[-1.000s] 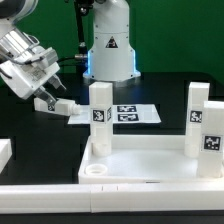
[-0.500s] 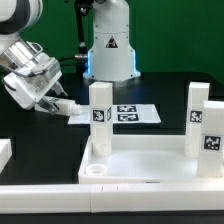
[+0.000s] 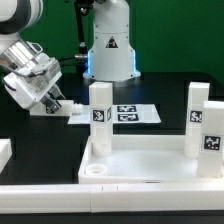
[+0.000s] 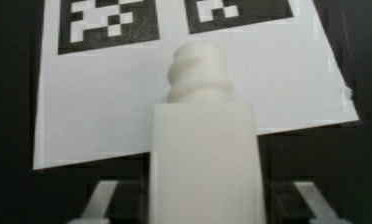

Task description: Assemble desk

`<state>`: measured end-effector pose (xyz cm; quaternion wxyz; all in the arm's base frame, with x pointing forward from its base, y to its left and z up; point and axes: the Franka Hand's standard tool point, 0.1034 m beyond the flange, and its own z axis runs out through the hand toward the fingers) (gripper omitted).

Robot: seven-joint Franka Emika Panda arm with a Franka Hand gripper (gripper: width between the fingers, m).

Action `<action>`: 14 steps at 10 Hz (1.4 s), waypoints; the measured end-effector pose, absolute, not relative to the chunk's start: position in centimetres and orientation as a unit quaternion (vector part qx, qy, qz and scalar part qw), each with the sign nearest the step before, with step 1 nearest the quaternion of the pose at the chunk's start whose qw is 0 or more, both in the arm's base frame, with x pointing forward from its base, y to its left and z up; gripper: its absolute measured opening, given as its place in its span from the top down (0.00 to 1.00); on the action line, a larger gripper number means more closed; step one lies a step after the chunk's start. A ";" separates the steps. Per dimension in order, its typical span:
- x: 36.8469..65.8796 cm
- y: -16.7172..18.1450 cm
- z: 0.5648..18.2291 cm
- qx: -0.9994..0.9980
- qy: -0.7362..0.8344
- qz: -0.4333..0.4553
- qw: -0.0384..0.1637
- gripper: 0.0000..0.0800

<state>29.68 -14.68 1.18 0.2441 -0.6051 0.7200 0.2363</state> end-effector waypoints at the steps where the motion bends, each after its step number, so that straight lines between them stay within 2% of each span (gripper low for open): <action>1: 30.2 -14.6 1.2 -0.619 0.711 0.229 0.243 0.64; 2: 31.9 -14.2 1.7 -0.654 0.686 0.208 0.240 0.64; 4: 35.1 -13.5 3.3 -0.750 0.585 0.166 0.260 0.64; 5: 35.2 -13.0 3.6 -0.779 0.552 0.160 0.251 0.64; 8: 35.1 -13.2 3.6 -0.824 0.482 0.137 0.265 0.64; 11: 36.6 -14.0 3.2 -0.908 0.298 0.074 0.285 0.64; 14: 36.3 -14.0 3.0 -0.928 0.229 0.056 0.288 0.64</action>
Offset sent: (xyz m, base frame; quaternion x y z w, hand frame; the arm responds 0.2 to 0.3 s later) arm 0.0658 0.0176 0.0257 0.0158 0.0272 -0.4606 0.8870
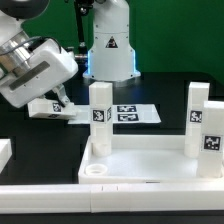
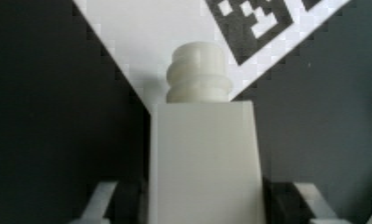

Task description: Assemble desk

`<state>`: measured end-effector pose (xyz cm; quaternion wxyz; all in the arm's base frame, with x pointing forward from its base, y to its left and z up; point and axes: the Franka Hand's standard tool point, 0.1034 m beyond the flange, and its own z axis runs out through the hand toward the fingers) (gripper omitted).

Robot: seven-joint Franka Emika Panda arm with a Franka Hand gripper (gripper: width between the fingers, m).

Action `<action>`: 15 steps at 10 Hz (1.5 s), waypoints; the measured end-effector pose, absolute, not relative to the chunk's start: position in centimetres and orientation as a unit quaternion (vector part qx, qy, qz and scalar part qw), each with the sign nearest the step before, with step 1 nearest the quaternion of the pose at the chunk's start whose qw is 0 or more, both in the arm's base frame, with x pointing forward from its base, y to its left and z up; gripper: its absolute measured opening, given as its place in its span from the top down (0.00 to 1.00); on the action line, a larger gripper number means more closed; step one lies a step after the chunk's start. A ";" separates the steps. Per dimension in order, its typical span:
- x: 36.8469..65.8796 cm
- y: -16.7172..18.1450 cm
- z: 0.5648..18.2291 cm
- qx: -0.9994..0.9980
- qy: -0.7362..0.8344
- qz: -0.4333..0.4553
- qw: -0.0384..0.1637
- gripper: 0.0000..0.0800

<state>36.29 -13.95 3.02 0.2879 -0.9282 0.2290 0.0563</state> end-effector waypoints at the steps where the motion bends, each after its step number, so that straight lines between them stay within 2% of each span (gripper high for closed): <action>1: 36.1 -13.8 3.1 -0.923 0.238 0.078 0.291 0.64; 3: 37.5 -14.4 3.1 -0.915 0.242 0.135 0.292 0.64; 4: 38.0 -14.9 2.5 -0.912 0.247 0.145 0.293 0.64; 6: 38.1 -14.9 1.7 -0.916 0.247 0.143 0.281 0.64; 8: 38.0 -15.0 1.7 -0.917 0.247 0.143 0.280 0.64; 10: 38.0 -15.1 1.6 -0.916 0.248 0.143 0.280 0.29; 11: 37.9 -15.0 1.7 -0.914 0.250 0.150 0.282 0.29; 12: 38.1 -15.3 2.4 -0.901 0.259 0.187 0.293 0.21; 15: 40.7 -17.5 4.1 -0.892 0.254 0.233 0.292 0.19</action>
Offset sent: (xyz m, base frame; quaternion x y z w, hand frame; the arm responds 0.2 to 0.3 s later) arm 0.0361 -0.0028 -0.0110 0.0356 -0.1261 0.0539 0.9899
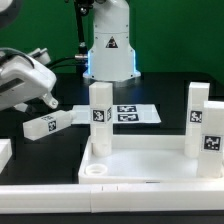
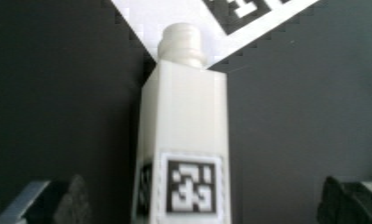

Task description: Assemble desk

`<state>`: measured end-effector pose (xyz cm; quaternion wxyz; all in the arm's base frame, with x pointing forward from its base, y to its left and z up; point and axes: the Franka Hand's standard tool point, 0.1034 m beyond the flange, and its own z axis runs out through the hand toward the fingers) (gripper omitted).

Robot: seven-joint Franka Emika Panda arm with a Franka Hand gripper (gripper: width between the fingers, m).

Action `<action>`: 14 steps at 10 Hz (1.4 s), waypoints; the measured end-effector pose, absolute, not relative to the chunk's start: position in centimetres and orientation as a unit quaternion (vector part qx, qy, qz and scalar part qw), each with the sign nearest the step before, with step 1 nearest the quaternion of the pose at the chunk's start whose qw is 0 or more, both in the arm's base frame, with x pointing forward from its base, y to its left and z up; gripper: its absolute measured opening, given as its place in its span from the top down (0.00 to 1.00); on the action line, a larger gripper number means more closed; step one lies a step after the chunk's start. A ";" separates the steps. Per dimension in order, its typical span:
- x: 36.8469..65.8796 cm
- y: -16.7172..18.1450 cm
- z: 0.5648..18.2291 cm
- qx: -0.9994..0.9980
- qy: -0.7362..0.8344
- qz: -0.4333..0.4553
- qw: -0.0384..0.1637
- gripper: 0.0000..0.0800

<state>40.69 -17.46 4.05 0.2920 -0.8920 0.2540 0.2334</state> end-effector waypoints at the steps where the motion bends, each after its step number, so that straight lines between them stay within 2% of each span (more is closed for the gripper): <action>1: 40.7 -17.4 4.1 -0.892 0.254 0.233 0.292 0.19; 4: 40.6 -17.5 4.0 -0.892 0.255 0.233 0.292 0.19; 6: 42.4 -18.2 4.2 -0.874 0.267 0.280 0.294 0.19; 7: 43.4 -18.2 3.9 -0.852 0.277 0.331 0.297 0.19; 8: 44.3 -18.2 2.7 -0.850 0.283 0.337 0.290 0.19; 9: 43.8 -17.8 2.2 -0.850 0.288 0.336 0.284 0.19; 13: 43.8 -18.3 2.4 -0.850 0.291 0.334 0.285 0.19; 14: 43.1 -17.8 2.8 -0.822 0.304 0.379 0.296 0.19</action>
Offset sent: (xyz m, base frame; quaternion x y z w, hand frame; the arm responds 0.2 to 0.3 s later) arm 0.0000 0.0000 0.0000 0.0000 0.0000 0.0000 1.0000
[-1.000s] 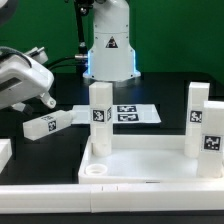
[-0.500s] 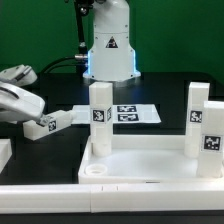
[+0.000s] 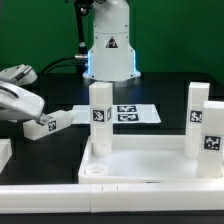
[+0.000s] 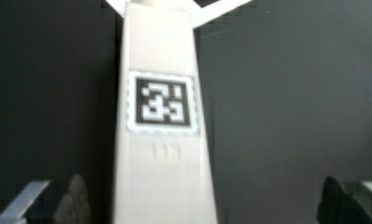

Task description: Assemble desk

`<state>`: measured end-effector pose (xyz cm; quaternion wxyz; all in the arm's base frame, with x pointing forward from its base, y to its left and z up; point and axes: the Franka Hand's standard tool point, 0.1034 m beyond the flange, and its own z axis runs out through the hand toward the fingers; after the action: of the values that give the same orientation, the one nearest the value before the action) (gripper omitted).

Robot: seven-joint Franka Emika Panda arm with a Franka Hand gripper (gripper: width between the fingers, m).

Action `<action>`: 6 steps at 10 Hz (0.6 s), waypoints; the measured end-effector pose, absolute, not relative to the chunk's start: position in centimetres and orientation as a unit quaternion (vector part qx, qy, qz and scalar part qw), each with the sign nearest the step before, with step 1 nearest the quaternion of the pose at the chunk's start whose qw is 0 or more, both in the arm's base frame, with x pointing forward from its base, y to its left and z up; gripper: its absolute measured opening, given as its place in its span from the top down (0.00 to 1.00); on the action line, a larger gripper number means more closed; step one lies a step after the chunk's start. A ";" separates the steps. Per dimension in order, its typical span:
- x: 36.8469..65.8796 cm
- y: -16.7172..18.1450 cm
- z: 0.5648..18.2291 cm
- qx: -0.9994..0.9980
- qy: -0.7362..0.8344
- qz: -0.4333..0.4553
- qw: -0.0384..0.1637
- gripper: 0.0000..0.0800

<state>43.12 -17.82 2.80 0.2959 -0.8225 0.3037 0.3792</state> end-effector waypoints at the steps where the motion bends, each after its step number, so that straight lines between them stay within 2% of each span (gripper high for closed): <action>1: 43.3 -17.8 2.5 -0.794 0.310 0.423 0.308 0.19; 2: 43.7 -18.0 1.5 -0.792 0.304 0.428 0.311 0.19; 4: 43.0 -17.4 0.7 -0.793 0.309 0.426 0.306 0.19; 6: 42.8 -17.6 0.6 -0.793 0.312 0.425 0.306 0.19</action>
Offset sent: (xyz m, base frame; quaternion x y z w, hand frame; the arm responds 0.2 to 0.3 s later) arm -0.0251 0.0189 -0.0161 -0.0055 0.0124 0.0255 0.9996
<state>42.77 -17.60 0.62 0.3059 -0.7927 0.3119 0.4251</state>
